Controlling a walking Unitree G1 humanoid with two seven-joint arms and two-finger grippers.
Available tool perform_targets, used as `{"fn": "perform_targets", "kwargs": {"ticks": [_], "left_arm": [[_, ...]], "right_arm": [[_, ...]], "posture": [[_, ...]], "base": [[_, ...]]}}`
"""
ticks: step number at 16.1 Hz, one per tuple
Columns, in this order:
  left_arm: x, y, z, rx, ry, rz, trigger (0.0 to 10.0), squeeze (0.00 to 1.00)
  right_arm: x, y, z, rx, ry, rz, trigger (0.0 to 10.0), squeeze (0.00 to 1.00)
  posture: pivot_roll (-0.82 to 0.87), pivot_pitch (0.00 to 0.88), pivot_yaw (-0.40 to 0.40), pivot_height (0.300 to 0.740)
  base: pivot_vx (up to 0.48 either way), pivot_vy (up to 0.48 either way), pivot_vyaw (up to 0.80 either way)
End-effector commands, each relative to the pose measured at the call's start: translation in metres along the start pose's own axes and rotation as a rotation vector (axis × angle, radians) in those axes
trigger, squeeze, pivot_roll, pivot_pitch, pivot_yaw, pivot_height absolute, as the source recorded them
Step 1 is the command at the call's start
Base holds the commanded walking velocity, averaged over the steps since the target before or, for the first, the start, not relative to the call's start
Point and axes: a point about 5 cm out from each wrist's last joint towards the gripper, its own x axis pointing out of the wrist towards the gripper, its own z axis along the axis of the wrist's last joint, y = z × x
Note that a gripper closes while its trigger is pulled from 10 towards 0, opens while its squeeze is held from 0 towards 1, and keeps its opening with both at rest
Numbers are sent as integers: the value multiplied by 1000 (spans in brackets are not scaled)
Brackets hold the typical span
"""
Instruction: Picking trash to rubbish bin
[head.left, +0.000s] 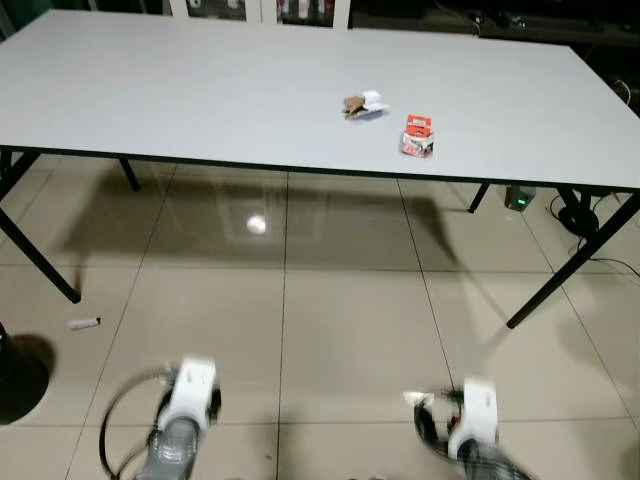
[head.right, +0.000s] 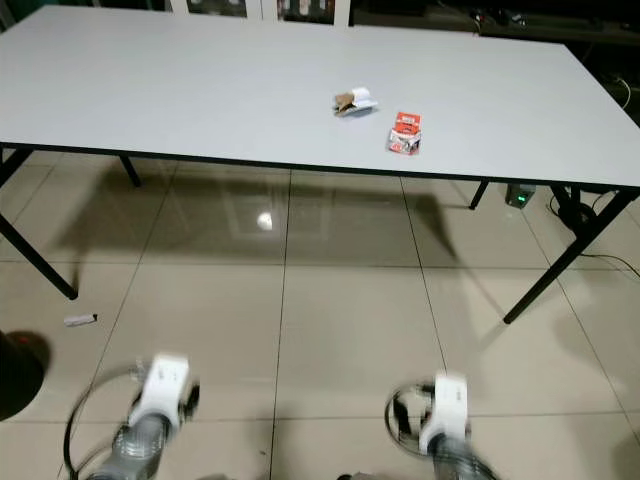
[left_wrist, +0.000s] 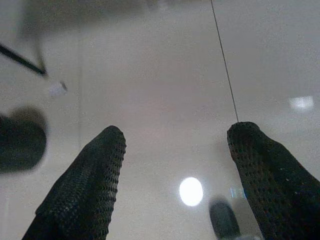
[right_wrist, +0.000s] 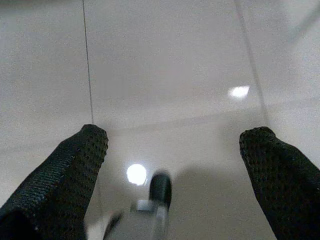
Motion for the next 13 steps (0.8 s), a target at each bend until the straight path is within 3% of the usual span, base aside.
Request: {"fn": "perform_targets", "kwargs": {"ticks": [1, 2, 3, 6, 7, 8, 9, 10, 13], "left_arm": [[5, 5, 21, -24, -90, 39, 10000, 0], [8, 8, 33, -25, -137, 50, 10000, 0], [13, 12, 67, -46, -266, 65, 10000, 0], [14, 14, 105, -65, -419, 71, 10000, 0], [8, 14, 144, -87, -583, 67, 10000, 0], [5, 14, 157, -90, -642, 64, 10000, 0], [5, 14, 157, -90, -642, 64, 10000, 0], [-8, 13, 188, -85, -789, 49, 10000, 0], [-31, 11, 216, -86, -935, 42, 10000, 0]], "right_arm": [[4, -4, 25, -34, -98, -19, 10000, 0], [7, -1, 40, -41, -154, -19, 10000, 0], [13, 11, 82, -77, -311, 10, 10000, 0], [12, 27, 129, -103, -507, 36, 10000, 0], [3, 42, 173, -104, -715, 48, 10000, 0], [-2, 46, 188, -98, -790, 52, 10000, 0], [-2, 46, 188, -98, -790, 52, 10000, 0], [-21, 56, 222, -107, -968, 59, 10000, 0], [-57, 68, 253, -125, -1174, 70, 10000, 0]], "posture": [[-21, 67, -51, 740], [-18, 61, -51, 740], [-20, 56, -50, 740], [-22, 40, -48, 740], [-23, 30, -47, 740], [-23, 30, -47, 740], [-23, 30, -47, 740], [-26, 18, -45, 740], [-32, 15, -43, 740]], "base": [[0, 0, 0], [0, 0, 0], [0, 0, 0], [0, 0, 0], [0, 0, 0], [0, 0, 0], [0, 0, 0], [0, 0, 0], [0, 0, 0]]}}
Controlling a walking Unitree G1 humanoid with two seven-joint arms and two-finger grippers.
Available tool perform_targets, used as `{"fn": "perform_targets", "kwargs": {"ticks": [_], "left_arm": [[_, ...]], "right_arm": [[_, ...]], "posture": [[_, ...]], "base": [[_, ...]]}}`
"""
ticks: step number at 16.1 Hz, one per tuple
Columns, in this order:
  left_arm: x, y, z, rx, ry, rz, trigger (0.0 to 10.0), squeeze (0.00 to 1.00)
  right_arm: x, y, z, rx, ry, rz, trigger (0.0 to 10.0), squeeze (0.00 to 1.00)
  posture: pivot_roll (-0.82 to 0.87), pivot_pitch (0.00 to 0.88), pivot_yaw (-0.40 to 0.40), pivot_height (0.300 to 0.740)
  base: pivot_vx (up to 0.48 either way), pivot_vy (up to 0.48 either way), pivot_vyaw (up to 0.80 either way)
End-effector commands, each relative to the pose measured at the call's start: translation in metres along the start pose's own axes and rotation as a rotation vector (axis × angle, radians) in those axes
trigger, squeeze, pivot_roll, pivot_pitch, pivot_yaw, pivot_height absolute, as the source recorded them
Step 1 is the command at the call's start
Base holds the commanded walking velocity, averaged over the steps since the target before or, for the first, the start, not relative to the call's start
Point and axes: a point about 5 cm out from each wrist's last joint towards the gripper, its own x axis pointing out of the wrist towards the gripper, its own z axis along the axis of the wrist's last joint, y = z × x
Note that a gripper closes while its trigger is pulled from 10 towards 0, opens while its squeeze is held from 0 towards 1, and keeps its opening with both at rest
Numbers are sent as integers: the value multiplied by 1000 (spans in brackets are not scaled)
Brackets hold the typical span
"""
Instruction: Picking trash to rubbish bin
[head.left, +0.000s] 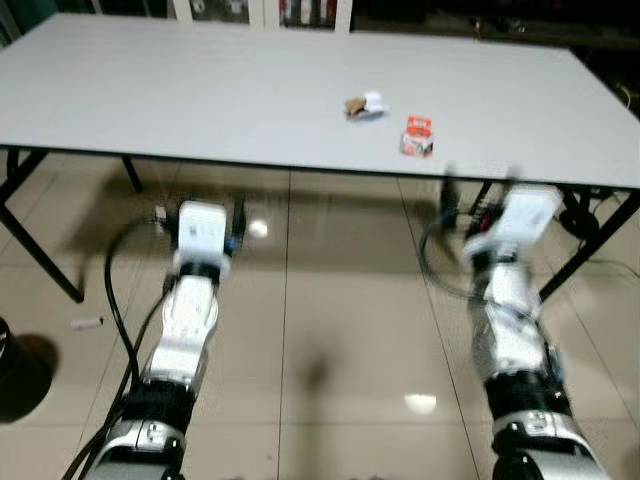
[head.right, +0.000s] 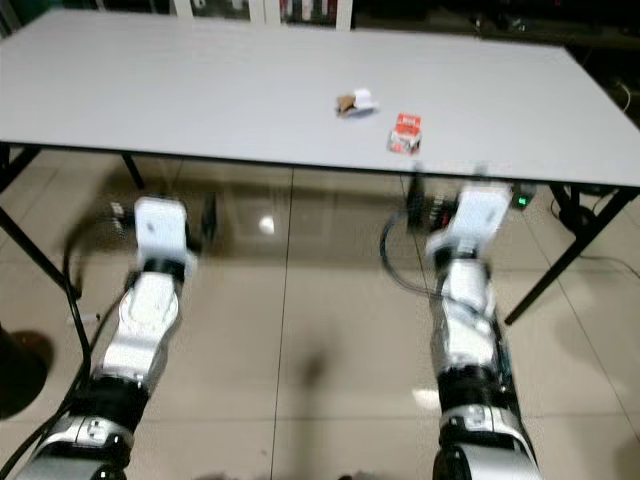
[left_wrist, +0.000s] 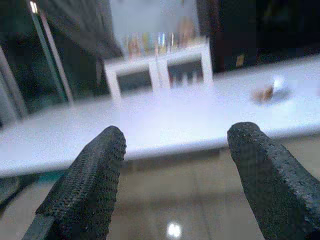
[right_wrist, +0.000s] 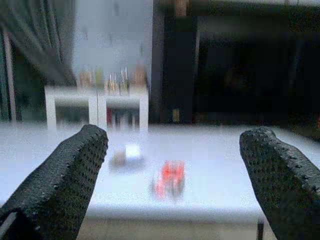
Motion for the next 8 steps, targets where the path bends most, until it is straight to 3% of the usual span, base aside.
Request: {"fn": "perform_targets", "kwargs": {"ticks": [1, 5, 8], "left_arm": [[-2, -6, 8, 0, -22, -29, 10000, 0], [2, -1, 26, -1, -77, 9, 10000, 0], [-3, 0, 29, -4, -64, 11, 10000, 0]], "right_arm": [[-1, 1, 13, -5, -40, -15, 10000, 0], [-8, 10, 23, 17, -56, -22, 10000, 0], [-15, 14, 12, 20, 34, -4, 10000, 0]], "posture": [[-35, 13, -44, 740], [-49, 5, -46, 740], [-38, 8, -56, 740]], "base": [[0, 0, 0], [0, 0, 0], [0, 0, 0]]}}
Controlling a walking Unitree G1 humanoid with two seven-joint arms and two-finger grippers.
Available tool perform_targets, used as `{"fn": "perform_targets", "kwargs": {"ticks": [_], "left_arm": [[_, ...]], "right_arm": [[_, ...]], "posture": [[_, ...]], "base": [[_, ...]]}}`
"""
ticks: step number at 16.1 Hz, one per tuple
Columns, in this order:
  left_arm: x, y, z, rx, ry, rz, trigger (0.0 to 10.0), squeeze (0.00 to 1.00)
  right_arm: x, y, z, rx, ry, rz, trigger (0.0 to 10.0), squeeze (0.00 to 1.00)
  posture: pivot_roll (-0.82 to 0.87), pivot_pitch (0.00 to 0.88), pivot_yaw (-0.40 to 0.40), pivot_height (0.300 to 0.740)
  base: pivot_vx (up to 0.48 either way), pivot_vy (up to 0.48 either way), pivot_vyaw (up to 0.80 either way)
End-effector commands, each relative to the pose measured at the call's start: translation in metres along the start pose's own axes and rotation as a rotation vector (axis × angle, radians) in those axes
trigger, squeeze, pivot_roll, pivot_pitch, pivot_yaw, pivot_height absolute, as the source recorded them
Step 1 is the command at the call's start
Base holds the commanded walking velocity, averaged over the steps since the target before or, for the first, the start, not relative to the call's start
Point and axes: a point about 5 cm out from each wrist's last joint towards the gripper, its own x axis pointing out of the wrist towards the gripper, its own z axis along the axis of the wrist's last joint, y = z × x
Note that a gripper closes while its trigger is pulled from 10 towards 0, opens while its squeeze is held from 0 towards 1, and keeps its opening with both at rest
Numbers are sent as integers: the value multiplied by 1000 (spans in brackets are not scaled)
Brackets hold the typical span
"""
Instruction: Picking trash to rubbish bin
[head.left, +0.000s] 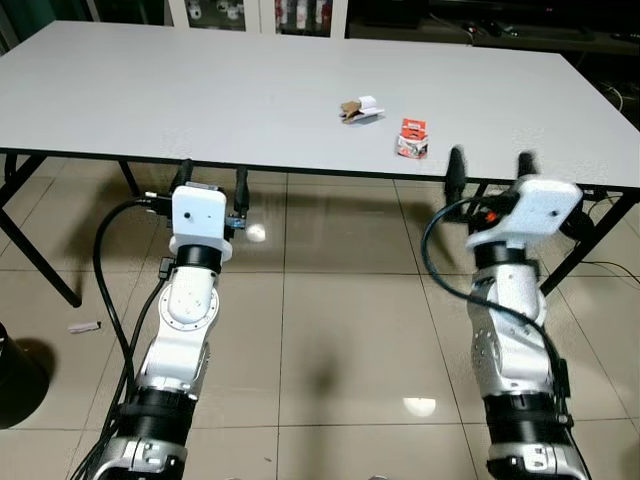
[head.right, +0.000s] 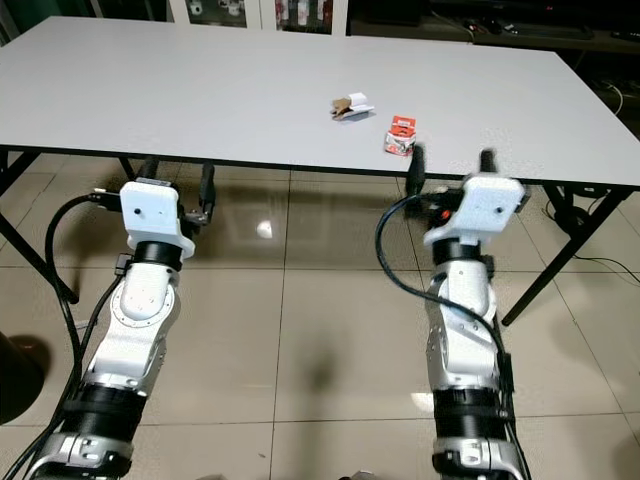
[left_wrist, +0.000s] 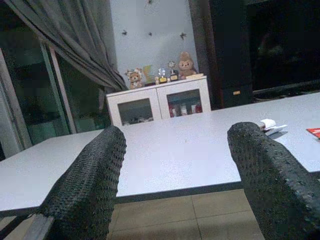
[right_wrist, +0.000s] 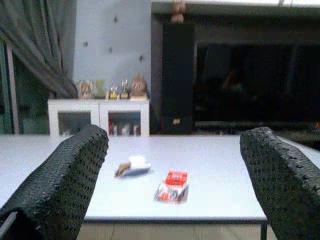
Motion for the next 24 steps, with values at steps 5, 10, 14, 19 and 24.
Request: {"fn": "perform_targets", "kwargs": {"ticks": [5, 10, 14, 19, 24], "left_arm": [[1, -10, 3, 11, 43, -31, 10000, 0], [-1, -11, 2, 24, 71, -43, 10000, 0], [0, -10, 0, 27, 94, -33, 10000, 0], [1, -10, -1, 20, 111, -38, 10000, 0], [2, -9, 0, 30, 111, -37, 10000, 0]], "right_arm": [[0, 21, 1, 18, 64, 54, 10000, 0], [2, 14, 3, 16, 79, 15, 10000, 0], [4, 11, 4, 8, 91, -4, 10000, 0], [4, 12, 3, -1, 94, -2, 10000, 0], [6, 11, 6, 11, 81, -17, 10000, 0]], "posture": [[-28, 35, -55, 740], [-28, 44, -53, 740], [-27, 47, -55, 740], [-28, 50, -56, 740], [-29, 55, -55, 740]], "base": [[0, 0, 0], [316, 0, 0], [348, 0, 0], [388, 0, 0], [391, 0, 0]]}}
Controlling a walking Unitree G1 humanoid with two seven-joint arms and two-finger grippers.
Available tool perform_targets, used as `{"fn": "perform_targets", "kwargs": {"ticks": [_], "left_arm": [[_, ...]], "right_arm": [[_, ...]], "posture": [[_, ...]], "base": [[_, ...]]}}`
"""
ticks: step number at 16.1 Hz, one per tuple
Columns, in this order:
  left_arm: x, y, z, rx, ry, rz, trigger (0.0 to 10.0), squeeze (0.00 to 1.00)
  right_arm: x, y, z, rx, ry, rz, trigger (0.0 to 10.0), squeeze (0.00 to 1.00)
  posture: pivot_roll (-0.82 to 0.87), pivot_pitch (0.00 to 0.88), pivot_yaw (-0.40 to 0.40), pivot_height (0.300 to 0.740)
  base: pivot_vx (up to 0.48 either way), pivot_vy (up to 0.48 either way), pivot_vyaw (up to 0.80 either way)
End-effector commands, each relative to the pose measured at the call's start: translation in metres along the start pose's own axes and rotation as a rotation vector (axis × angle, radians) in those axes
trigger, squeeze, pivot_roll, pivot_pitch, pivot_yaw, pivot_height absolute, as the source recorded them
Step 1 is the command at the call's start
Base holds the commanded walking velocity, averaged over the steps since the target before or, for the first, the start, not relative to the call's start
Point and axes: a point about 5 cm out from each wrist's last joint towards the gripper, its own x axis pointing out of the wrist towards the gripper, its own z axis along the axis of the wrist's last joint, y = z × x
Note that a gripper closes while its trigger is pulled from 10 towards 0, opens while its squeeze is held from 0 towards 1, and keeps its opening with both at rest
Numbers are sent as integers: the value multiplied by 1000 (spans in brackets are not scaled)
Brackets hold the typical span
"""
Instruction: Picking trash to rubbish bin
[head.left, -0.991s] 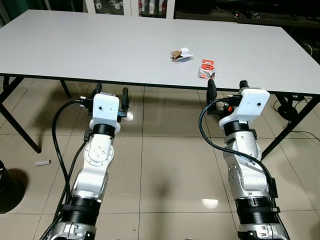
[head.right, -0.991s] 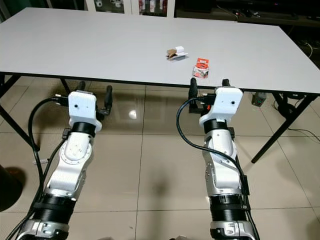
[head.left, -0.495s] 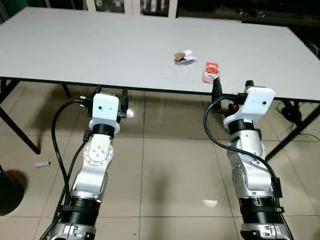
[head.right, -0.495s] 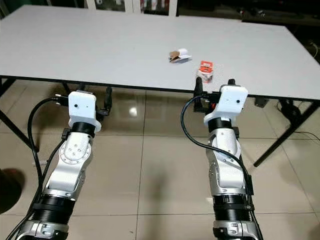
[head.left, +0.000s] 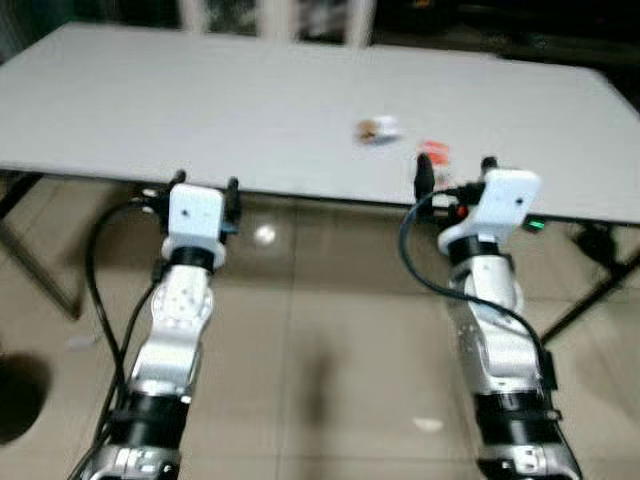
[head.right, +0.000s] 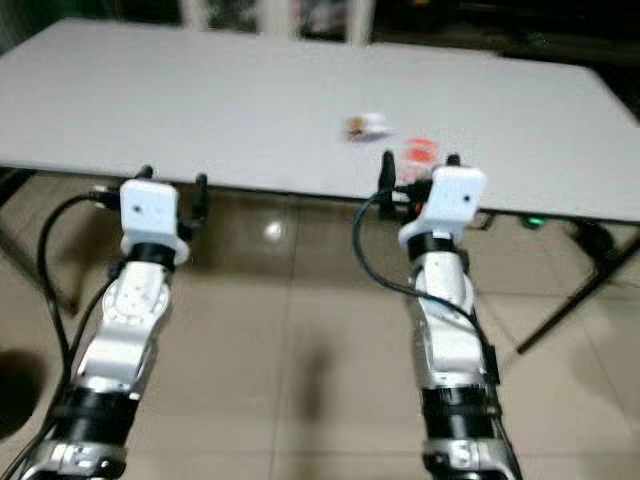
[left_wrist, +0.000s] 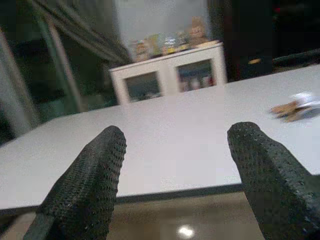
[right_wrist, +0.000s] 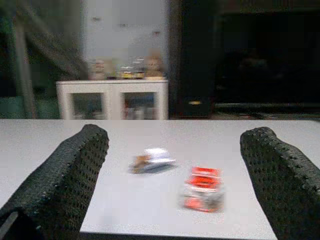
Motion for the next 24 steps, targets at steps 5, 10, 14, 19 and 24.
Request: {"fn": "perform_targets", "kwargs": {"ticks": [5, 10, 14, 19, 24], "left_arm": [[2, -2, 3, 13, 1, -15, 10000, 0], [3, -2, 4, 14, 3, -17, 10000, 0], [2, -1, 4, 15, 6, -20, 10000, 0], [2, -3, 3, 15, 12, -32, 10000, 0], [1, -4, 2, 15, 19, -44, 10000, 0]], "right_arm": [[3, 0, 6, 15, -14, -10, 10000, 0], [3, 1, 5, 18, -15, -15, 10000, 0], [3, 1, 5, 24, -15, -13, 10000, 0], [3, 3, 4, 33, -3, -9, 10000, 0], [3, 6, 3, 35, -5, 3, 10000, 0]], "posture": [[-27, 64, -56, 740], [-26, 67, -55, 740], [-25, 72, -55, 740], [-24, 74, -56, 740], [-20, 73, -56, 740]], "base": [[480, 0, -160], [480, 0, -270], [480, 0, 0], [480, 0, -480], [480, 0, -160]]}}
